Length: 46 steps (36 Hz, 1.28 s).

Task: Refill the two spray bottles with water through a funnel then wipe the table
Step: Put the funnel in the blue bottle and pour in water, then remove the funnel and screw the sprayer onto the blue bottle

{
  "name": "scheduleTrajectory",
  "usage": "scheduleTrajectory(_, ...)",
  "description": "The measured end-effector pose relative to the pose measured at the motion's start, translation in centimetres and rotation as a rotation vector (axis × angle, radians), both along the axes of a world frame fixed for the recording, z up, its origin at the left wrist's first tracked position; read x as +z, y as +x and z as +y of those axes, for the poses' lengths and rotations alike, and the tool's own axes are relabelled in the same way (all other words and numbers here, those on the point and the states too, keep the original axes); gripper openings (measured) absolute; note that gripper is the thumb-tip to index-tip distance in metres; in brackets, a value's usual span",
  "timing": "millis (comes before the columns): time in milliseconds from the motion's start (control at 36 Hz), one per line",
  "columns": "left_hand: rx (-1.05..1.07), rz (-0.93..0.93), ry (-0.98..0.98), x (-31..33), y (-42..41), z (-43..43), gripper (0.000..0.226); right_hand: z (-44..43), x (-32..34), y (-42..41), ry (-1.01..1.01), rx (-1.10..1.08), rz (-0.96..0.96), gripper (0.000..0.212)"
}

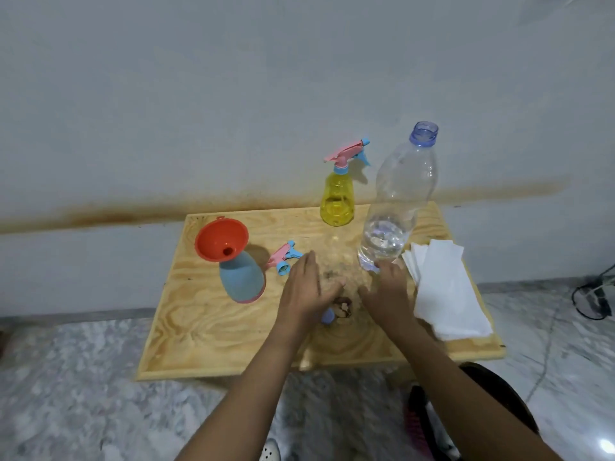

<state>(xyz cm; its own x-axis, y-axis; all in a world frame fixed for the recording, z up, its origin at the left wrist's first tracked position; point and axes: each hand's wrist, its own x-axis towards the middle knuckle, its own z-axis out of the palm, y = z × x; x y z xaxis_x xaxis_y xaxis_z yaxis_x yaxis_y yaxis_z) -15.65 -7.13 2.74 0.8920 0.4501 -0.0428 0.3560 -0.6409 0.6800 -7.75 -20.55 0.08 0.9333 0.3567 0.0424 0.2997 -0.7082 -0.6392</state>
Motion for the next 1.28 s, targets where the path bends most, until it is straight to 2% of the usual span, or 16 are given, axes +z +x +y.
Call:
scheduleTrajectory(111, 0.174, -0.032, 0.011, -2.3, -4.8, 2.4, 0.08, 3.6, 1.5, -1.9, 0.086, 0.052, 0.029, 0.05)
scheduleTrajectory(167, 0.26, -0.052, -0.009, -2.6, -6.8, 3.8, 0.09, 5.7, 2.6, -2.8, 0.156, 0.085, 0.048, 0.05)
scheduleTrajectory(222, 0.331, -0.089, -0.014, -2.9, -8.2, 5.3, 0.096, 7.8, 3.7, -3.8, 0.245, 0.12, 0.045, 0.055)
scheduleTrajectory(306, 0.391, -0.181, -0.032, -2.8, -9.3, 7.3, 0.092, 10.9, 5.3, -5.1, 0.356, 0.189, -0.006, 0.069)
scheduleTrajectory(389, 0.387, -0.256, -0.056, -2.3, -9.1, 9.0, 0.092, 14.1, 6.6, -6.1, 0.368, 0.256, -0.059, 0.093)
scheduleTrajectory(444, 0.345, -0.283, -0.069, -2.4, -8.4, 10.2, 0.081, 16.1, 7.2, -6.4, 0.333, 0.297, -0.057, 0.106)
scheduleTrajectory(528, 0.269, -0.309, -0.084, -3.3, -7.3, 12.0, 0.077, 18.4, 7.9, -6.4, 0.269, 0.333, 0.018, 0.114)
scheduleTrajectory(556, 0.246, -0.332, -0.092, -3.6, -7.0, 12.3, 0.08, 19.0, 7.9, -6.3, 0.255, 0.335, 0.042, 0.114)
scheduleTrajectory(583, 0.234, -0.298, -0.041, -3.9, -6.7, 12.7, 0.083, 19.5, 7.9, -6.2, 0.245, 0.338, 0.057, 0.114)
scheduleTrajectory(639, 0.235, -0.226, -0.057, -4.2, -6.3, 13.0, 0.085, 20.1, 7.7, -6.2, 0.227, 0.341, 0.062, 0.111)
scheduleTrajectory(694, 0.226, -0.233, 0.046, -3.8, -6.2, 13.3, 0.081, 20.4, 7.5, -6.4, 0.22, 0.33, 0.028, 0.106)
scheduleTrajectory(833, 0.187, -0.331, -0.033, -4.8, -6.3, 13.7, 0.074, 20.5, 7.1, -6.6, 0.226, 0.308, -0.069, 0.098)
scheduleTrajectory(889, 0.209, -0.373, -0.076, -4.7, -6.3, 13.9, 0.073, 20.6, 7.4, -6.5, 0.231, 0.32, -0.039, 0.097)
scheduleTrajectory(1028, 0.218, -0.365, -0.042, -4.4, -6.2, 14.0, 0.07, 20.4, 9.5, -6.0, 0.297, 0.301, 0.089, 0.088)
scheduleTrajectory(1278, 0.24, -0.366, -0.067, -5.3, -6.1, 14.3, 0.075, 17.9, 11.1, -3.9, 0.349, 0.14, 0.096, 0.091)
